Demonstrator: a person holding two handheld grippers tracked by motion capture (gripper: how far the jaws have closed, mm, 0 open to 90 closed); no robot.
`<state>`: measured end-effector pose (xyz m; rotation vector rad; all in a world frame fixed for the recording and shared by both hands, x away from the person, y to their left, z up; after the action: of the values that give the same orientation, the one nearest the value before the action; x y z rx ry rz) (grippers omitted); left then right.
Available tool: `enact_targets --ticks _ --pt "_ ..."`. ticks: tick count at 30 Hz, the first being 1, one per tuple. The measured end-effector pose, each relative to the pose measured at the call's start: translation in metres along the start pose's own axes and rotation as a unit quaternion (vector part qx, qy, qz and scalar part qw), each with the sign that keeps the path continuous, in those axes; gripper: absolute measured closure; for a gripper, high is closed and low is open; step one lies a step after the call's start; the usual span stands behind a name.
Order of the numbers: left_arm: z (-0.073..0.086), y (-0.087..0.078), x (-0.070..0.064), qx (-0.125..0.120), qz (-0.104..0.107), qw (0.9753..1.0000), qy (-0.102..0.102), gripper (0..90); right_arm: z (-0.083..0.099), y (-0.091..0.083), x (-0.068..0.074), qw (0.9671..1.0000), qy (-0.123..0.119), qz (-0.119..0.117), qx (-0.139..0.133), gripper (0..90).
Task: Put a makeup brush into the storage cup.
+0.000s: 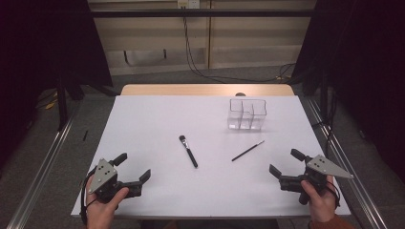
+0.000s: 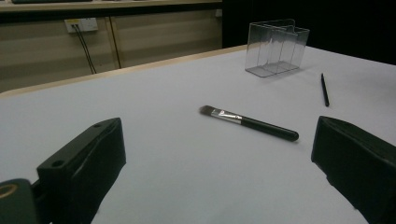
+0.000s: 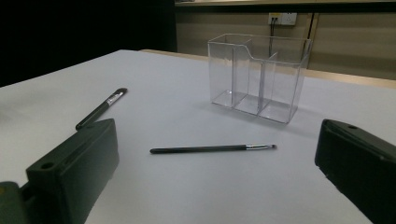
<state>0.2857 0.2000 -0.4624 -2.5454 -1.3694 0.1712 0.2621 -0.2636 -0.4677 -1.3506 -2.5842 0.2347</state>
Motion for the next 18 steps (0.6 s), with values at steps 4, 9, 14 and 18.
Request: enact_targets --ticks 4,9,14,18 --pt "-0.001 0.002 -0.002 0.002 0.003 1.0 0.007 3.0 0.0 -0.001 -0.001 1.0 0.002 0.002 -0.003 0.0" --pt "-0.001 0.004 -0.001 0.004 0.0 1.0 -0.002 3.0 0.001 -0.001 -0.003 0.9999 0.009 0.005 -0.003 0.0" --pt "-0.002 0.004 -0.005 0.001 0.009 0.9999 0.006 3.0 0.001 0.0 -0.003 0.9999 0.009 0.005 -0.002 0.0" --pt "-0.003 0.005 -0.011 0.003 0.022 0.9996 0.014 3.0 0.0 0.0 0.0 1.0 0.003 0.003 -0.002 0.0"
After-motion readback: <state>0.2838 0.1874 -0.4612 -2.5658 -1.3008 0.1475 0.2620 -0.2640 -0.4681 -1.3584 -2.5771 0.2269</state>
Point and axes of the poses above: each handheld gripper's, and its own axes: y roughly forward along the jaws, z roughly out of its underside, x roughly to its left, the point moved 7 cm from there along y, roughly forward along the jaws, and after that the axes turned 6 degrees about -z, right-handed, at the moved point
